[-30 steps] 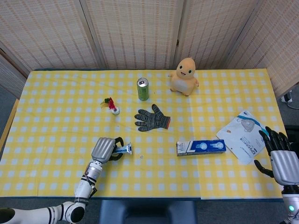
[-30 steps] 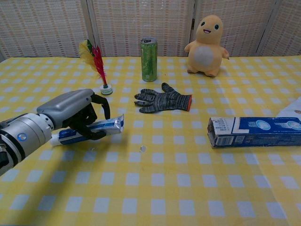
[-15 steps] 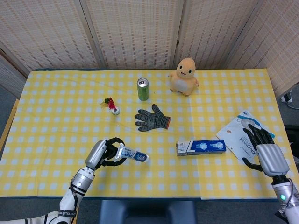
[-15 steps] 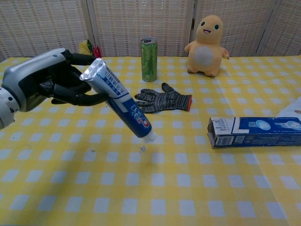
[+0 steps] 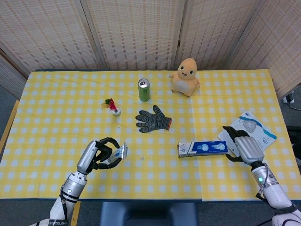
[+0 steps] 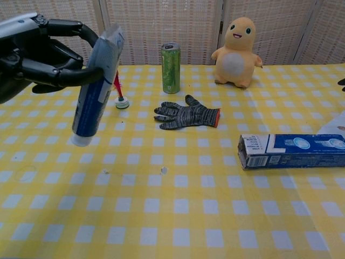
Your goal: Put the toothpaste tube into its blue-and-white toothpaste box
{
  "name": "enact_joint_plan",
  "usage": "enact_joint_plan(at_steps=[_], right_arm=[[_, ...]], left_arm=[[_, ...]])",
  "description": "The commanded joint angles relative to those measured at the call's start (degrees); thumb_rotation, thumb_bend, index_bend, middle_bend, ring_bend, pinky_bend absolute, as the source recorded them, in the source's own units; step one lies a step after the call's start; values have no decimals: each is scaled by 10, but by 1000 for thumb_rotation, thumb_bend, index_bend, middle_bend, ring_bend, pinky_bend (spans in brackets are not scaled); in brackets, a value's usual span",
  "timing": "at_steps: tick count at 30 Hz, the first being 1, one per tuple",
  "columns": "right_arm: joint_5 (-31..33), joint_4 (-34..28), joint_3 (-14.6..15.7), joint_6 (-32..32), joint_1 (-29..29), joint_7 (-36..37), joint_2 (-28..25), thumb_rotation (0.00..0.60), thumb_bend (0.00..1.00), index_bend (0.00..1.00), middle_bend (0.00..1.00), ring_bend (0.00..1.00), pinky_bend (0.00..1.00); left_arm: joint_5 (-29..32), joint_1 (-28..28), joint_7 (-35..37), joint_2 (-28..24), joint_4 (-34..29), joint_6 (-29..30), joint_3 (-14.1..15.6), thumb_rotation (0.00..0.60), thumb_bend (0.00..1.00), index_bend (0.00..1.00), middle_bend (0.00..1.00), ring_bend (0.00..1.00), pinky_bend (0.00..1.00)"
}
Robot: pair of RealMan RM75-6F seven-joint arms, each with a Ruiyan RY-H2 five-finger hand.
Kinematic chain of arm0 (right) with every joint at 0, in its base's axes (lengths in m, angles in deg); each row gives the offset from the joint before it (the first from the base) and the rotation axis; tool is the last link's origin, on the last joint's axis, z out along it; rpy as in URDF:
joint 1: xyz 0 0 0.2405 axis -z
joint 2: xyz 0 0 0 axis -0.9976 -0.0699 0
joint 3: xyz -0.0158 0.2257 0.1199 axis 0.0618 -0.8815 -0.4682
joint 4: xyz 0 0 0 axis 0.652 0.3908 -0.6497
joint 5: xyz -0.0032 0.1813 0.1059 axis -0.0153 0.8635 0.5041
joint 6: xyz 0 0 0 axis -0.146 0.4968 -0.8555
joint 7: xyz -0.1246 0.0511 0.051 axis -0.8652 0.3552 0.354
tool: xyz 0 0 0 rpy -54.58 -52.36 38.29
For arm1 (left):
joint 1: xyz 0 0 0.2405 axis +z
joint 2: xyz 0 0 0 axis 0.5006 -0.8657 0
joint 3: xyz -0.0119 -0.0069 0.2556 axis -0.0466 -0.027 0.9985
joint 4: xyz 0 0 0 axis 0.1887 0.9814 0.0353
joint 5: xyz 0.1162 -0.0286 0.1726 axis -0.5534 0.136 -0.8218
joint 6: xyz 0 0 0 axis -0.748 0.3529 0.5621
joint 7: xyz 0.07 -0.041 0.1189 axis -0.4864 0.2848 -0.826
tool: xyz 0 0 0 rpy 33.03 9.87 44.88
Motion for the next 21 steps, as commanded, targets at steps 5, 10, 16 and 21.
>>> enact_joint_plan(at_steps=[5, 10, 16, 21], right_arm=[[29, 33, 0, -38, -39, -42, 62, 600, 302, 108, 162, 224, 162], [50, 51, -4, -43, -53, -60, 93, 600, 301, 127, 171, 232, 166], [70, 66, 0, -45, -65, -98, 122, 600, 301, 162, 194, 251, 180], [82, 72, 5, -43, -67, -112, 131, 600, 301, 228, 240, 278, 200]], left_arm=[[-2, 7, 15, -20, -12, 8, -4, 600, 488, 982, 1000, 1000, 1000], [-9, 12, 28, -32, -18, 14, -3, 600, 488, 982, 1000, 1000, 1000], [-12, 14, 44, -40, -17, 16, -5, 600, 487, 982, 1000, 1000, 1000], [-13, 15, 49, -44, -16, 18, -5, 600, 487, 983, 1000, 1000, 1000]])
